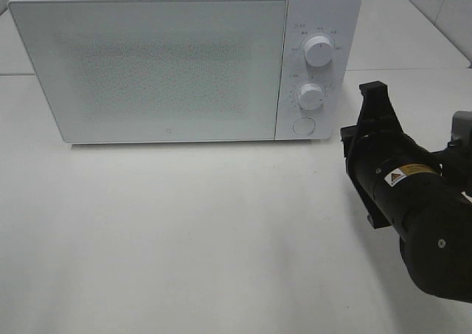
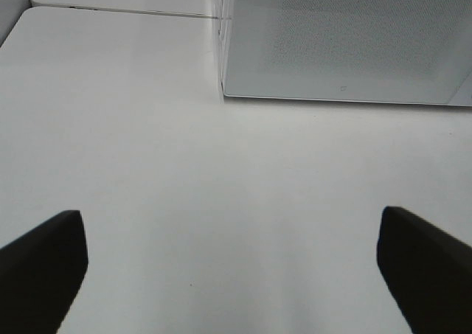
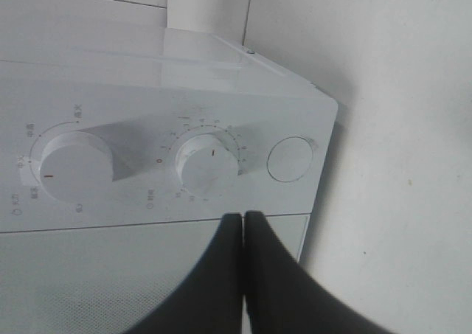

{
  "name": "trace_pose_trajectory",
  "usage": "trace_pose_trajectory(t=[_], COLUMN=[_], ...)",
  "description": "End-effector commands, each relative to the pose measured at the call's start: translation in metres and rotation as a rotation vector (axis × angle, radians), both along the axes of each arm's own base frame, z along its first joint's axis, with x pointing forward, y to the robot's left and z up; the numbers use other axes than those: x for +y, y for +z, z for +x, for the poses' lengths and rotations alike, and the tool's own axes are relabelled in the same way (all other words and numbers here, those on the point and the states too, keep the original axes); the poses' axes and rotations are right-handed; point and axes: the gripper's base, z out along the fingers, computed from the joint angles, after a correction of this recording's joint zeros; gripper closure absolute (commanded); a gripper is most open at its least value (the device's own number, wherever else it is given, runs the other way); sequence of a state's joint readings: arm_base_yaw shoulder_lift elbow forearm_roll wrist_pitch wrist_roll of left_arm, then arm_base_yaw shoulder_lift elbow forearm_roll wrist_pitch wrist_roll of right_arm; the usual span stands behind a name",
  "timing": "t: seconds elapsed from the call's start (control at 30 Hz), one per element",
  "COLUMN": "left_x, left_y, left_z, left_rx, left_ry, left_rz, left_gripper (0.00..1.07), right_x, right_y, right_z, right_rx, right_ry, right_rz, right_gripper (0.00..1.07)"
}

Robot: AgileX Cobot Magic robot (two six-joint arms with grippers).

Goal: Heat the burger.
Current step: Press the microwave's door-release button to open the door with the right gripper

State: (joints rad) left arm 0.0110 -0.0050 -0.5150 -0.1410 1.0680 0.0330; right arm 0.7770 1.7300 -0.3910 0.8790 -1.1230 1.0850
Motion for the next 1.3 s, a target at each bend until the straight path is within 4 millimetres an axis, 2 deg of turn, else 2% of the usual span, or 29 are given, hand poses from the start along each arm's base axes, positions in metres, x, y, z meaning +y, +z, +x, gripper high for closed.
trace_pose_trajectory(t=[0.03,0.3,0.5,0.8,1.3], left_x=[-0.001,-0.001,-0.001,-0.001,-0.001], left_y=[0.0,0.0,0.0,0.0,0.0], left_z=[-0.003,-0.003,-0.003,-0.003,-0.003], left_rx=[-0.02,-0.02,-0.02,-0.02,-0.02], left_ry=[0.0,0.0,0.0,0.0,0.0], left_rz=[-0.007,-0.007,-0.007,-0.007,-0.007], left_gripper=[0.07,0.07,0.07,0.07,0.07], right_x=[0.003,0.016,0.021,0.021,0.028], right_y=[0.001,-0.02,-0.023,-0.018,-0.036], right_z=[0.002,0.012,0.017,0.042,0.064], right_rx=[-0.001,0.042,0.044,0.082,0.117], right_ry=[0.004,-0.022,-0.023,-0.015,-0.037], right_rz=[0.014,0.116,0.117,0.114,0.116], right_gripper=[1.07,1.07,1.07,1.07,1.07])
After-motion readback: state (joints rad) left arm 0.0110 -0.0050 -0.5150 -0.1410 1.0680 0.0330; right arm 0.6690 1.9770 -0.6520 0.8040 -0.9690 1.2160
